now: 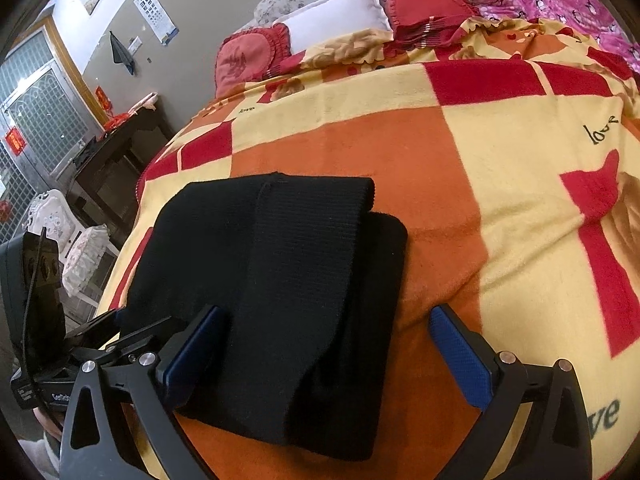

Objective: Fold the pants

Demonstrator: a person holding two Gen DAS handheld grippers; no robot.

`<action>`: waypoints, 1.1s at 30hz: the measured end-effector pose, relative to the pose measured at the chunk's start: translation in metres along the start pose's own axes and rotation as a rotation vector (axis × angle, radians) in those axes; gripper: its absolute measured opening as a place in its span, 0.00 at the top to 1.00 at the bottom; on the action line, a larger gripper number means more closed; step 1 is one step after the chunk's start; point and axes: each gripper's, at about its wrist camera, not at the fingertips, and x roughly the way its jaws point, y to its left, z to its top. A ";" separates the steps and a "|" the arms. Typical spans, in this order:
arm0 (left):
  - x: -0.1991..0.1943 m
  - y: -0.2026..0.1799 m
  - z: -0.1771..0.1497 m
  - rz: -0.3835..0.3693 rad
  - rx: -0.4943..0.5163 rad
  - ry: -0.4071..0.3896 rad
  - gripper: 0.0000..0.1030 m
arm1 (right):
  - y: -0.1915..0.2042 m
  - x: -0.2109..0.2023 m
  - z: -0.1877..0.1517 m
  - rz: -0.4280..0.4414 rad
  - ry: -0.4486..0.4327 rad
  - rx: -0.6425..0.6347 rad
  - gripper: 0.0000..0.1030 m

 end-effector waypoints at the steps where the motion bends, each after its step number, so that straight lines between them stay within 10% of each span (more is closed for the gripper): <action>1: 0.000 -0.001 0.000 0.001 0.000 -0.001 0.00 | 0.000 0.000 0.000 0.000 -0.002 0.000 0.00; 33: -0.002 -0.002 -0.002 0.021 -0.034 -0.011 0.11 | 0.011 0.001 0.003 -0.018 -0.060 -0.031 0.22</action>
